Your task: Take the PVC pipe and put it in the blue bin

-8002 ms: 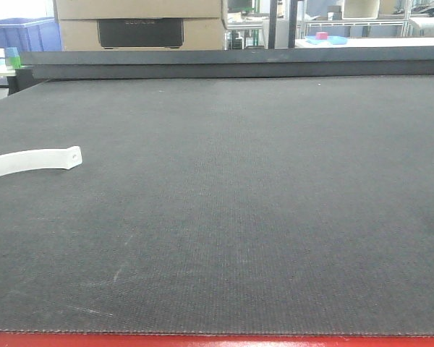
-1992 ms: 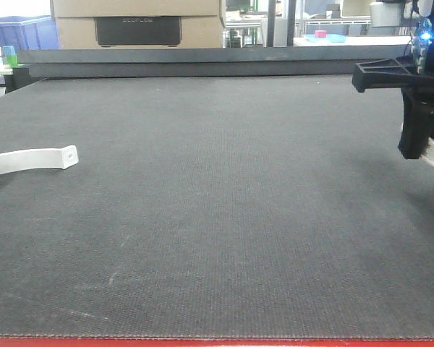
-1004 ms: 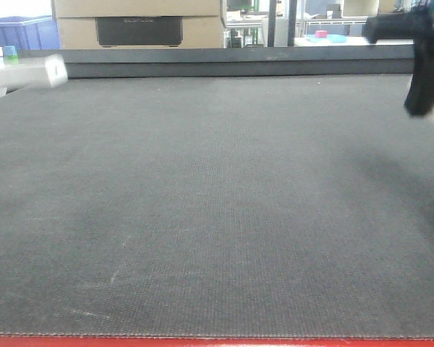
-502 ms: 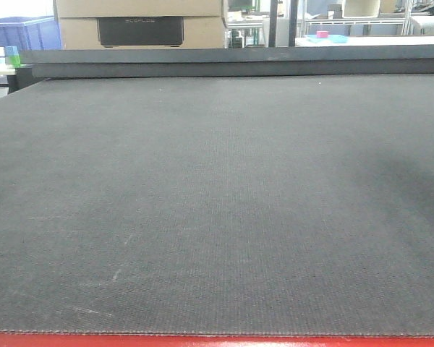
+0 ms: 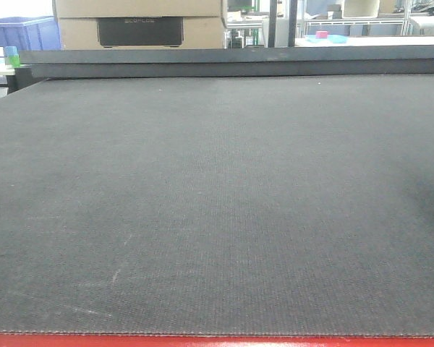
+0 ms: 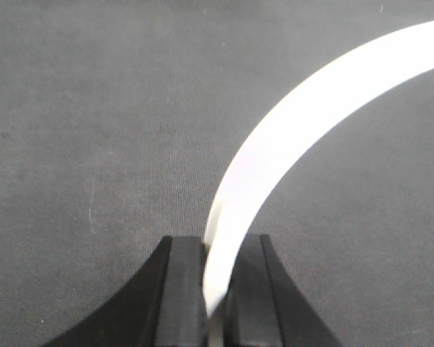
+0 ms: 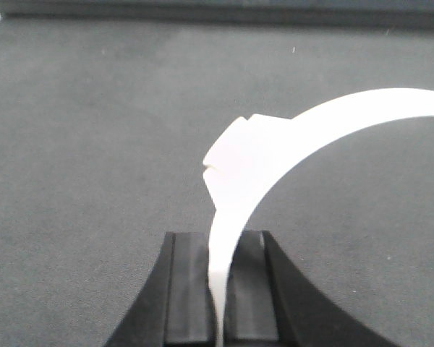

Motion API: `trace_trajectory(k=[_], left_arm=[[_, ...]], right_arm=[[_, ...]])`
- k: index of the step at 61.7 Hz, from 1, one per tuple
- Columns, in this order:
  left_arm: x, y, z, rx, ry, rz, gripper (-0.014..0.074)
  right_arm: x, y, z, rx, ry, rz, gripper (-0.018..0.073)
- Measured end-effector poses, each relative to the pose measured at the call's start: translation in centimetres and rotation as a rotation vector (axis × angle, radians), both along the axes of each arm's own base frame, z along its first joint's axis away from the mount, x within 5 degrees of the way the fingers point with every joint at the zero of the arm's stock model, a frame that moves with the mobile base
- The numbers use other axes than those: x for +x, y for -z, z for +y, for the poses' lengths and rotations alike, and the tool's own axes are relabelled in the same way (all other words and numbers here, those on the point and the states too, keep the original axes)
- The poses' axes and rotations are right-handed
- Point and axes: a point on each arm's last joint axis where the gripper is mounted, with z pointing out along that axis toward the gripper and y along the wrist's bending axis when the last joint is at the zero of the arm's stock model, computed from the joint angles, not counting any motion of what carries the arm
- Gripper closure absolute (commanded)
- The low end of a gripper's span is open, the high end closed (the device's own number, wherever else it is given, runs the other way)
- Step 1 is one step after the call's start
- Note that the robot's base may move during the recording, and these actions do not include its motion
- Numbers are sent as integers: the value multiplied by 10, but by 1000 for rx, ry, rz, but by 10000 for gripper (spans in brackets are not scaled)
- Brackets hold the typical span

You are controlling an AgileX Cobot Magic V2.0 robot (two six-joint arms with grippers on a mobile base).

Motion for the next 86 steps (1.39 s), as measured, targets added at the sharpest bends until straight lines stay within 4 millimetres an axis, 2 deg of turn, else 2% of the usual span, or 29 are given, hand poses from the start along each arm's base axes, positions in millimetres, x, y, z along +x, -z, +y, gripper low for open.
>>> trace_trajectory(k=[5, 11, 26, 37, 86], left_arm=[[-14, 3, 2, -7, -3, -54, 707], [-29, -4, 4, -17, -5, -138, 707], [-50, -21, 7, -40, -13, -317, 707], [-52, -26, 8, -48, -18, -374, 707], [-52, -26, 8, -46, -18, -379, 707]], right_arm=[[-14, -2, -5, 14, 1, -45, 727], [-26, -10, -8, 35, -2, -111, 727], [-45, -27, -13, 83, -15, -280, 727], [-46, -29, -13, 89, -18, -301, 727], [-46, -29, -13, 87, -19, -307, 727]])
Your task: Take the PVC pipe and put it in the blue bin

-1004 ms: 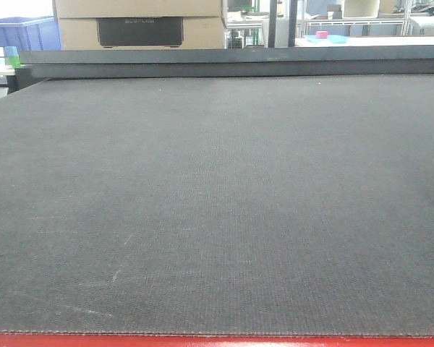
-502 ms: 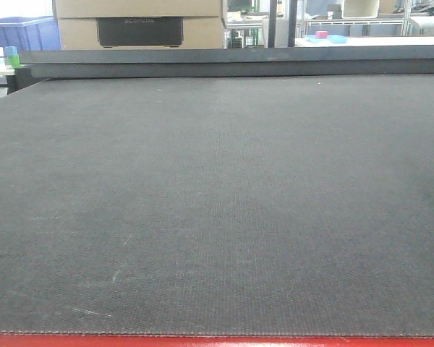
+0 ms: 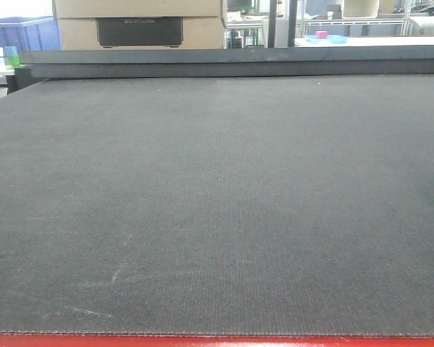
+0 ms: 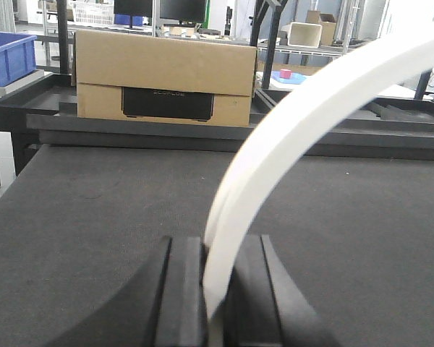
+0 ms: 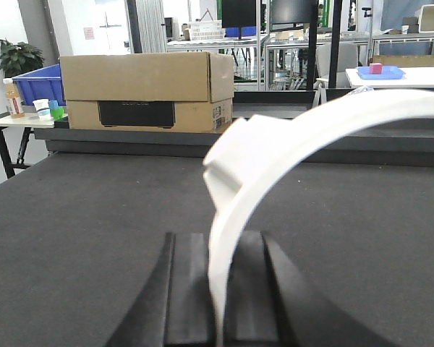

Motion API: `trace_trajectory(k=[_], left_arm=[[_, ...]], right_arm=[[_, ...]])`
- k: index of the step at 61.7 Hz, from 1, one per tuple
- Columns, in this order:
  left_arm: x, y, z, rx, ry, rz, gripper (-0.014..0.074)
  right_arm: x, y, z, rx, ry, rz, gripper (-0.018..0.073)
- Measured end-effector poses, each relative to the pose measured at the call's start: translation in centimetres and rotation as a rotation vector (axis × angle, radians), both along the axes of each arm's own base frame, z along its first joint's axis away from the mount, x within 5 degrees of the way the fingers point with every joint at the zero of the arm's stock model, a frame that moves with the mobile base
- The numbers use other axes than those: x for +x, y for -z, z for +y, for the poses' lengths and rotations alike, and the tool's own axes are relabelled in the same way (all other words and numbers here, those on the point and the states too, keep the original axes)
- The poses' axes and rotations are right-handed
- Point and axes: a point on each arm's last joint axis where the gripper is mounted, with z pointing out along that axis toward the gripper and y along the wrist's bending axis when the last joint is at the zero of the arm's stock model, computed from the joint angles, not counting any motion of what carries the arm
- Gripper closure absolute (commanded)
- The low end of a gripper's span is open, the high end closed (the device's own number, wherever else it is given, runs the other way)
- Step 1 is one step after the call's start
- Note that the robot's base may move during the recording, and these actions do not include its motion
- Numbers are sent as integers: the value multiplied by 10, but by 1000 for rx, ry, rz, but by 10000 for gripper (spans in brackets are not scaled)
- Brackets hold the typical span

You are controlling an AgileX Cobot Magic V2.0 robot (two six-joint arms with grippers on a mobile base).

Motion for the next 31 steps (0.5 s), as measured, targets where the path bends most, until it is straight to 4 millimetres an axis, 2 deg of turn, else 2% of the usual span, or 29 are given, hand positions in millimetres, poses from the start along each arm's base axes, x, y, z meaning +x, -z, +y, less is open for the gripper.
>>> trace_trajectory(k=[31], left_arm=[[0, 0, 0, 0, 0, -2, 707]], right_arm=[[0, 0, 0, 1, 0, 0, 727]])
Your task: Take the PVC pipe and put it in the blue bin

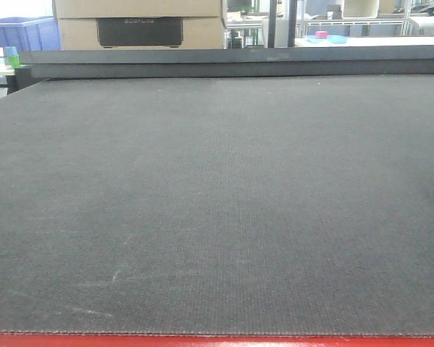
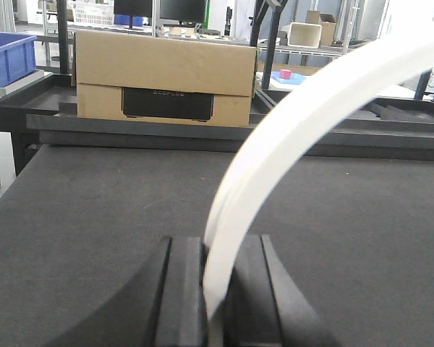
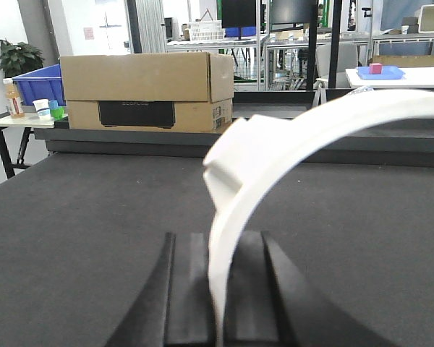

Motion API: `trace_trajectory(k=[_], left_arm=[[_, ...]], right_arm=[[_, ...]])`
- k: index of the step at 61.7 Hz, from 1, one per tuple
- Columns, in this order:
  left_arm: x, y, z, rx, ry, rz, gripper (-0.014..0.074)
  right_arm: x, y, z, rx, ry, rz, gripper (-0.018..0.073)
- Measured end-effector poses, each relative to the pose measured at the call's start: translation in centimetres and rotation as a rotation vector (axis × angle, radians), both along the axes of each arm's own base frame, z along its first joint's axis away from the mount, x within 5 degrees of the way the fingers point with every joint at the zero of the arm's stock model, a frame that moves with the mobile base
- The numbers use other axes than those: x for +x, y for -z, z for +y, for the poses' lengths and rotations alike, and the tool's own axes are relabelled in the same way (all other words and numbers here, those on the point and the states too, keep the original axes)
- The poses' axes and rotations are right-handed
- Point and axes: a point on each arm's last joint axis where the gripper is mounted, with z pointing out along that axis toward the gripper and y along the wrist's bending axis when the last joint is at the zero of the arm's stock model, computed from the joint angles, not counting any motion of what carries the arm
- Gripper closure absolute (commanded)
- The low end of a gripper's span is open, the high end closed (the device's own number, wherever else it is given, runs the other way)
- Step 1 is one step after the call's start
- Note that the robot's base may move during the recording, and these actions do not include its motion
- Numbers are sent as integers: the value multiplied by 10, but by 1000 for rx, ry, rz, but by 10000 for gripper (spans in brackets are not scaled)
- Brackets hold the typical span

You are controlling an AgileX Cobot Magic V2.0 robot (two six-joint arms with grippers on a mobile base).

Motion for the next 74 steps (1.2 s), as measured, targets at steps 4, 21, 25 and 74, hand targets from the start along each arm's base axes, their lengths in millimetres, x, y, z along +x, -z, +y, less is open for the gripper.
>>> trace_trajectory(k=[4, 21, 25, 74], left_arm=[[0, 0, 0, 0, 0, 0, 707], [0, 0, 0, 0, 0, 0, 707], [0, 0, 0, 0, 0, 0, 707], [0, 0, 0, 0, 0, 0, 707]], right_arm=[[0, 0, 0, 0, 0, 0, 727], [0, 0, 0, -2, 0, -1, 727], [0, 0, 0, -2, 0, -1, 727], [0, 0, 0, -2, 0, -1, 727]])
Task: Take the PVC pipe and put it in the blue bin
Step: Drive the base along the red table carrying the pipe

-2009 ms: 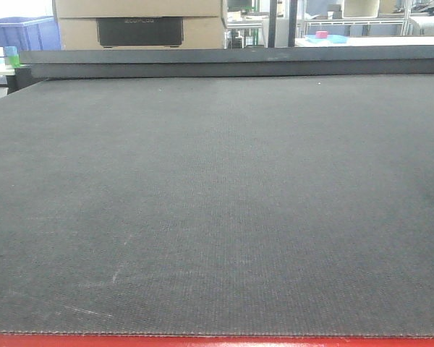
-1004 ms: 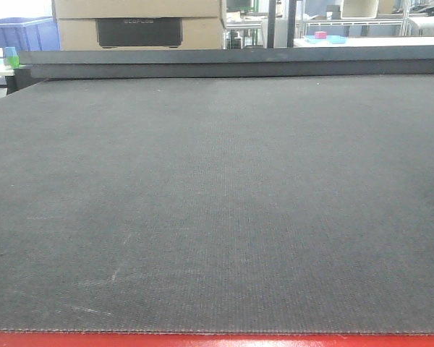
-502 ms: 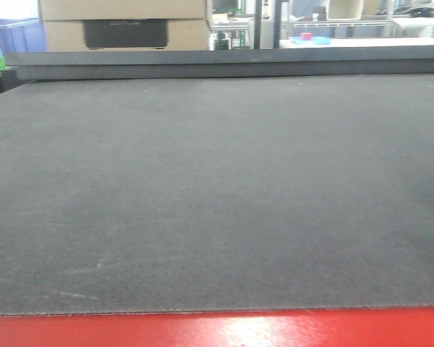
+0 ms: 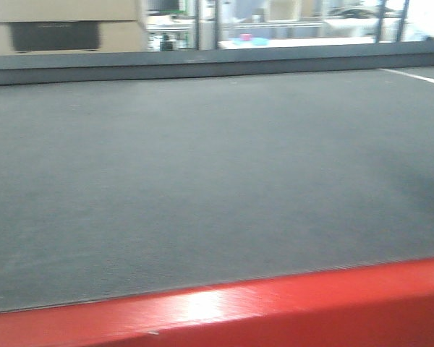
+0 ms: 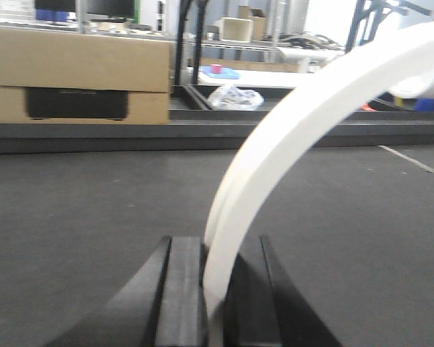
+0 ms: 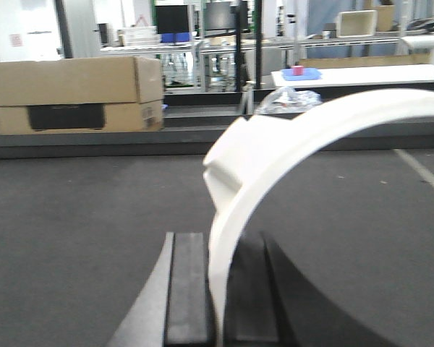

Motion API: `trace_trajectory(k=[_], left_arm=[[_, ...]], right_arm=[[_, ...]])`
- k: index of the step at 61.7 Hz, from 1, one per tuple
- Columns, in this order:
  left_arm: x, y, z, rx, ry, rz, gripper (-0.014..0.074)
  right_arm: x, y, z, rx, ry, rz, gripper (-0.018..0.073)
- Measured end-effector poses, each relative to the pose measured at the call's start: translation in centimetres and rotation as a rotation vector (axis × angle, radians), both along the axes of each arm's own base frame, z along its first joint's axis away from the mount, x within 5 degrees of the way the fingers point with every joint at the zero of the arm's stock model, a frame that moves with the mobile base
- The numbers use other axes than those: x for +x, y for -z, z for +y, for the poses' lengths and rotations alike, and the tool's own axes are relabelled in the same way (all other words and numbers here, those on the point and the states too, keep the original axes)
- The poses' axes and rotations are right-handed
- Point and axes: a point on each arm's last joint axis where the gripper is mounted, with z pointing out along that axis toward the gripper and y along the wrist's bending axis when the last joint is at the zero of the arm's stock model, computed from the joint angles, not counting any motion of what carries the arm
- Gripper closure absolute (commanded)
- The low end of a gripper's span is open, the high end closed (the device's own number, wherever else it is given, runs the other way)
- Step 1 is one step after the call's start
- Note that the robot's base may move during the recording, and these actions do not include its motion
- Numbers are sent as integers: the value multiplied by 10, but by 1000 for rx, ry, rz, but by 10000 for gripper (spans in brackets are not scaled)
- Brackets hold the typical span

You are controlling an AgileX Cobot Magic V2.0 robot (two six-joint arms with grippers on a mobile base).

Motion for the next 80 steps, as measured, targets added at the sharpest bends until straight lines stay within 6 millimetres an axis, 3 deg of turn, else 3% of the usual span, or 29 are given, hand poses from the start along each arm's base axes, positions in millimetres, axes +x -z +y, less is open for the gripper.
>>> trace_trajectory(k=[80], left_arm=[[0, 0, 0, 0, 0, -2, 707]], right_arm=[[0, 0, 0, 2, 0, -2, 727]])
